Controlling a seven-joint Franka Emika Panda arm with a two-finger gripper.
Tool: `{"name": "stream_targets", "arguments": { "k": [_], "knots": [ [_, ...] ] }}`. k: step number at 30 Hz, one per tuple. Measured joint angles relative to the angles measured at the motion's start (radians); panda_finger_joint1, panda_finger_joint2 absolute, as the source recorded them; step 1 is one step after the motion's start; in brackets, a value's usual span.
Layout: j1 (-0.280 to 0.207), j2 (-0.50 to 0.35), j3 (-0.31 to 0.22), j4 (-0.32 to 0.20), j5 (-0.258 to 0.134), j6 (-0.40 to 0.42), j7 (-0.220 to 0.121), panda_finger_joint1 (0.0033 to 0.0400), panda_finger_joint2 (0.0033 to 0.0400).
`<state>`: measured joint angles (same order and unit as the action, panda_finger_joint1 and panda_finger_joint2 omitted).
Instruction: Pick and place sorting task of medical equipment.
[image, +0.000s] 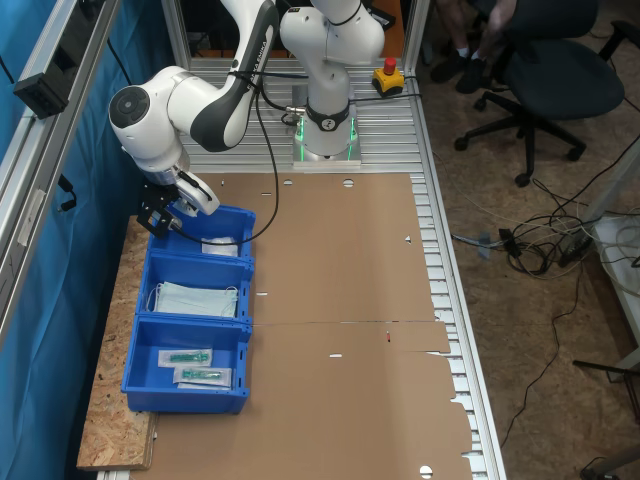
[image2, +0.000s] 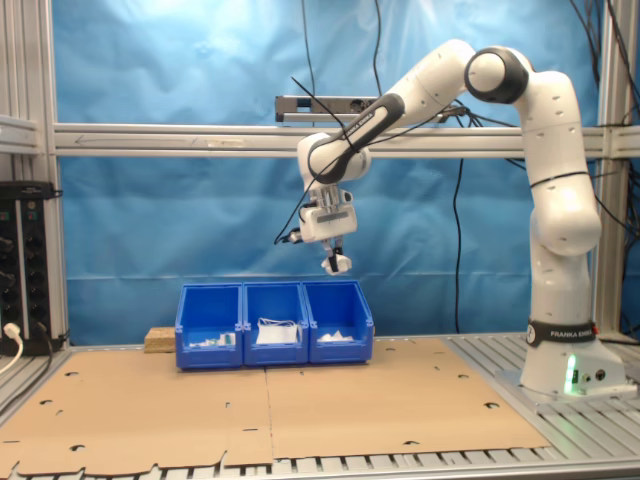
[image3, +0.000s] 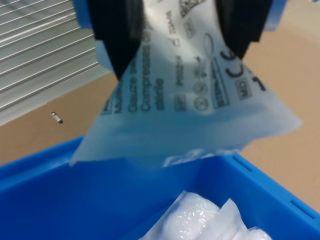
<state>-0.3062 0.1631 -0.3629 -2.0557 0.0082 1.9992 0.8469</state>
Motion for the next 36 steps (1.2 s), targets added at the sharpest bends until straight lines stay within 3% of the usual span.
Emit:
{"name": "stream_targets", "arguments": {
  "k": [1,2,10,11,15,16,21,22,26,36],
  "knots": [
    [0.0,0.0,0.0,0.0,0.0,0.0,0.0,0.0084,0.0084],
    [0.0,0.0,0.0,0.0,0.0,0.0,0.0,0.0109,0.0109],
    [0.0,0.0,0.0,0.0,0.0,0.0,0.0,0.0109,0.0109],
    [0.0,0.0,0.0,0.0,0.0,0.0,0.0,0.0272,0.0272],
    [0.001,0.0,0.0,0.001,0.0,0.0,0.0,0.0272,0.0272],
    [0.002,0.0,0.0,0.001,0.0,0.0,0.0,0.035,0.035],
    [0.009,0.0,0.0,0.005,0.0,0.0,0.0,0.035,0.035],
    [0.013,0.0,-0.001,0.007,0.0,0.0,0.0,0.0388,0.0388],
    [0.046,0.0,-0.007,0.023,0.0,0.0,0.0,0.0388,0.0388],
    [0.188,0.0,-0.01,0.104,0.0,0.0,0.0,0.0399,0.0399]
  ]
}}
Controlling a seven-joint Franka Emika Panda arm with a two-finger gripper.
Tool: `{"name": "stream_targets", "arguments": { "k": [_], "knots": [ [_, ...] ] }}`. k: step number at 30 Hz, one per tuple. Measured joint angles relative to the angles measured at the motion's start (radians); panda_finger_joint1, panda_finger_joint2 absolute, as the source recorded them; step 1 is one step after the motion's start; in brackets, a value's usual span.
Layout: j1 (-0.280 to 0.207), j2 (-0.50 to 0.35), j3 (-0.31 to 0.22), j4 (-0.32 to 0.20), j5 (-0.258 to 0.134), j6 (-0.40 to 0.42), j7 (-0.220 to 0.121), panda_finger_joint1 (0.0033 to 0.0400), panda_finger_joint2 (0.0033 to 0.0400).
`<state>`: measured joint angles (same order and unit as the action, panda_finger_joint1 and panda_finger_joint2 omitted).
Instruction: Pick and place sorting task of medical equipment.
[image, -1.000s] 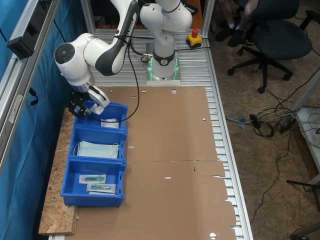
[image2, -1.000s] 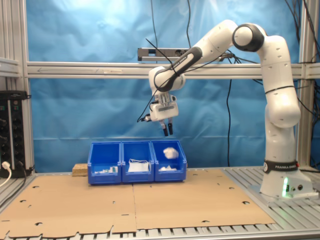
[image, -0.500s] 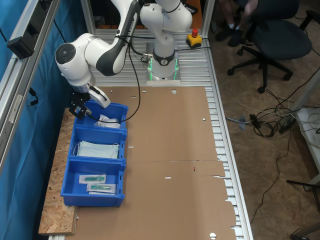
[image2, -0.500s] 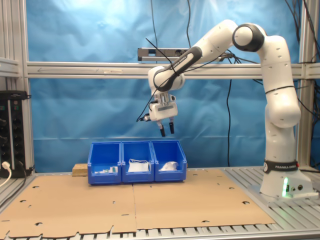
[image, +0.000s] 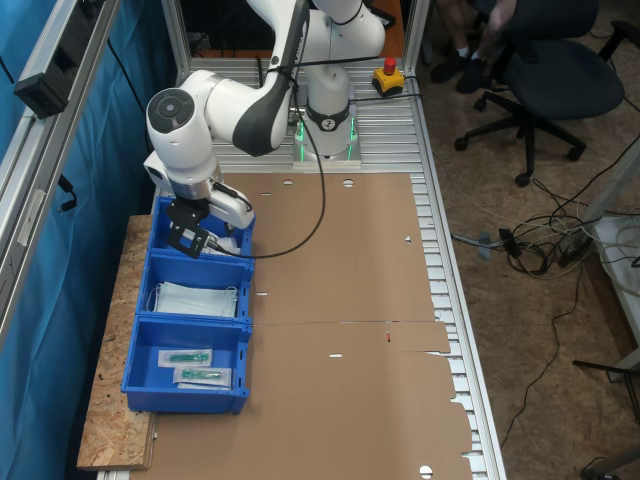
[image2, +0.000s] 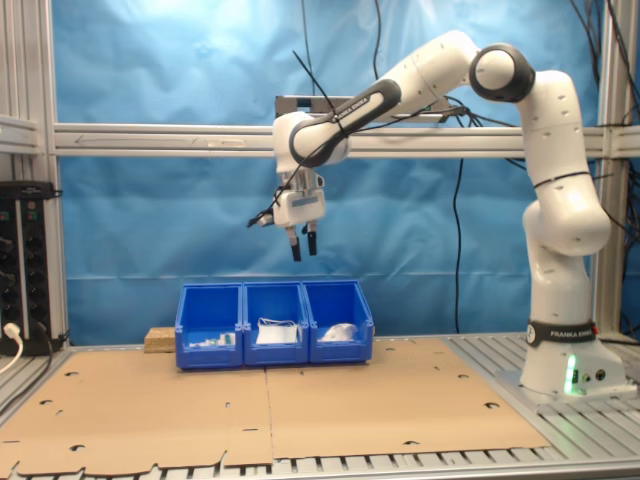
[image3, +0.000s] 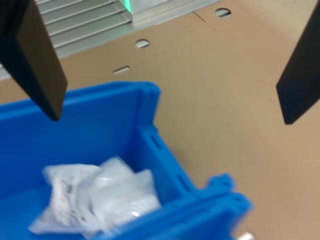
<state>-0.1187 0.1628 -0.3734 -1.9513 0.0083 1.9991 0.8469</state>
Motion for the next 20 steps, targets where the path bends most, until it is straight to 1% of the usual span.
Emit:
{"name": "stream_targets", "arguments": {
  "k": [5,6,10,14,17,20],
  "knots": [
    [0.088,0.0,0.002,0.052,0.0,0.0,0.0,0.0399,0.0399],
    [0.122,-0.001,0.005,0.073,0.0,0.0,0.0,0.04,0.04],
    [0.174,-0.001,0.025,0.115,0.0,0.0,0.0,0.04,0.04],
    [0.2,-0.003,0.049,0.144,0.0,-0.002,0.0,0.04,0.04],
    [0.215,-0.006,0.079,0.169,0.0,-0.008,0.0,0.04,0.04],
    [0.219,-0.011,0.114,0.192,0.0,-0.021,0.0,0.04,0.04]
  ]
}}
